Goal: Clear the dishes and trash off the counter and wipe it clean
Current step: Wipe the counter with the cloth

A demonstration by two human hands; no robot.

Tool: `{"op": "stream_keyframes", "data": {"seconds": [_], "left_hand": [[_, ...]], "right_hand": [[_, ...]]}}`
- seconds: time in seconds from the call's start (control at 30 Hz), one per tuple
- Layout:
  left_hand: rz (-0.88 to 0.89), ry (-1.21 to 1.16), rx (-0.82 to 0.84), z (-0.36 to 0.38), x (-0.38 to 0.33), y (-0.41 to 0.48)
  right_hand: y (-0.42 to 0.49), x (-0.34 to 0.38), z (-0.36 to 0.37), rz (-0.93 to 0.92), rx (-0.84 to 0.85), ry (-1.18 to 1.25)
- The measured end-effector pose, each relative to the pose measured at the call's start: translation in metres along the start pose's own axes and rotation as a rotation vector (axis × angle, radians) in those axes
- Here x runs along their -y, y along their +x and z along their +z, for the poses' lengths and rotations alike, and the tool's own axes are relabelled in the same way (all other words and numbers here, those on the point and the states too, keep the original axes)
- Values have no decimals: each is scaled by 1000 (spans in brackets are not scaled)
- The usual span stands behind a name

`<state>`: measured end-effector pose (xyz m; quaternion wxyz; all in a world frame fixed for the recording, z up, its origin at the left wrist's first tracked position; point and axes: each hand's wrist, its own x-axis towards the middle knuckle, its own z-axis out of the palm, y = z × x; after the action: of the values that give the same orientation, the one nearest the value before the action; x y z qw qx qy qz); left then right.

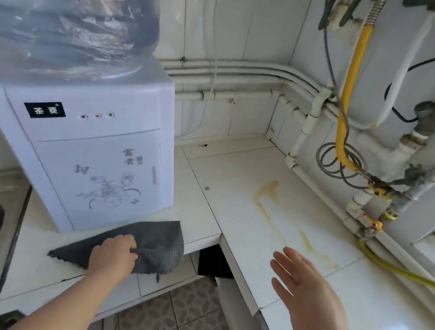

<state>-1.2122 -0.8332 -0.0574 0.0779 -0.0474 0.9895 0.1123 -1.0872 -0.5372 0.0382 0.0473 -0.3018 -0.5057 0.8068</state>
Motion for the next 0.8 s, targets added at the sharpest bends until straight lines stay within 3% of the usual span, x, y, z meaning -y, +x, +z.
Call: {"op": "stream_keyframes", "data": {"seconds": [0.1, 0.23, 0.4, 0.47, 0.57, 0.7, 0.8], "left_hand": [[-7, -343, -37, -23, -38, 2], [154, -668, -11, -60, -123, -14], [389, -847, 131, -77, -211, -44], [412, -945, 197, -78, -233, -48], [365, -1130, 275, -80, -246, -40], [356, -1190, 207, -80, -257, -21], [363, -1162, 178, -76, -265, -8]], "right_hand": [[16, 5, 9, 26, 52, -18], [39, 7, 18, 88, 131, -73], [64, 19, 22, 163, 238, -35], [76, 32, 17, 106, 248, 102], [86, 61, 10, -70, 132, 223], [94, 88, 11, -338, 164, 215], [104, 89, 15, -426, 207, 149]]}}
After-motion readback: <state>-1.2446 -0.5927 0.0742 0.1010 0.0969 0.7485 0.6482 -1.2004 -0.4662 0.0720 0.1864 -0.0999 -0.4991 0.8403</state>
